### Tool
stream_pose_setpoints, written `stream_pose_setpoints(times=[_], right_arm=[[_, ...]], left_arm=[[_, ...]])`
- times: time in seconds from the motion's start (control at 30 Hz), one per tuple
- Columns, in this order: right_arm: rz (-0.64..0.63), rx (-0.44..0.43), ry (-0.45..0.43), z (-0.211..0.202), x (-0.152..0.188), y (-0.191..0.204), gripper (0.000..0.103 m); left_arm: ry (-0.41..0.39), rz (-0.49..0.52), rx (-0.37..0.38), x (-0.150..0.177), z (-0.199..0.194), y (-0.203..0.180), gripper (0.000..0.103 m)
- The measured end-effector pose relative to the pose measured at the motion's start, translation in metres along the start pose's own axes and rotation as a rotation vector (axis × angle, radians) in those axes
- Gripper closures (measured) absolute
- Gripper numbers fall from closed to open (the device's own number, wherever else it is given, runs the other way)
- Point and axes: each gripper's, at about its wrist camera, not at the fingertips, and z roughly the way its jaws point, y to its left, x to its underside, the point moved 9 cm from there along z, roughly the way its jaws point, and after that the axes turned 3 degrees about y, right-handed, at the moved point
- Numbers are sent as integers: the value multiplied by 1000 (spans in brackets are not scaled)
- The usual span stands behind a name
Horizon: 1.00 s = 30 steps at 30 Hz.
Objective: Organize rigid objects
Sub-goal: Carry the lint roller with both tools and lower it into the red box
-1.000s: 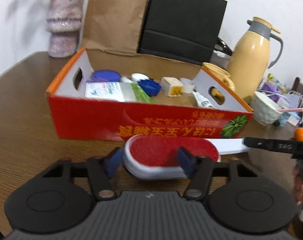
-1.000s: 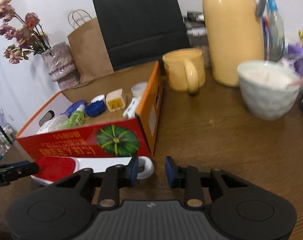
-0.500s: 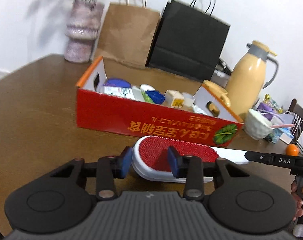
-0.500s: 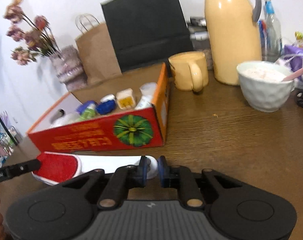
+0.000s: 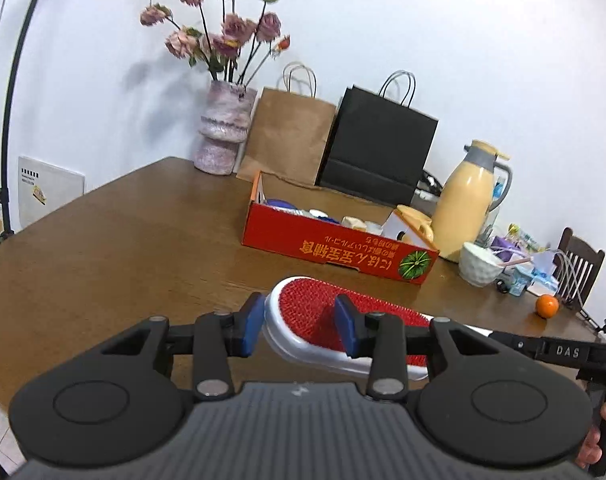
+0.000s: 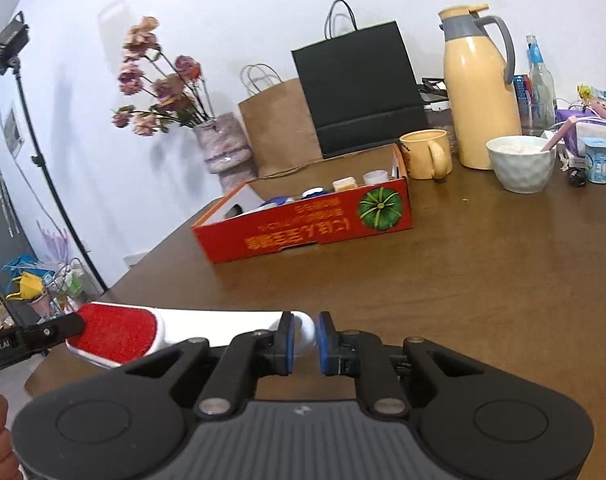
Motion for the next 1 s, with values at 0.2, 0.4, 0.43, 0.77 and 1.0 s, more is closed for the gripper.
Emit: stream_pose_setpoints(times=[0.2,0.4,0.43,0.77,1.0], right_arm=[[-23,5,-28,-25,1,13,90],[-25,18,-46,-30,-5,15,90],[-17,19,-52,-29,-6,14,90],[-39,65,-126,-2,-67,3,90],[-38,66,-127,56,-147,-15,90]], left_arm=[[-48,6,12,-5,-23,-5,65],[-67,3,30,-8,-27,-8,65],[-66,6,32,-9,-26,-8,65],[-73,52,77,-56,33,-23,65],[-28,47,116,-122,119,-30,65]])
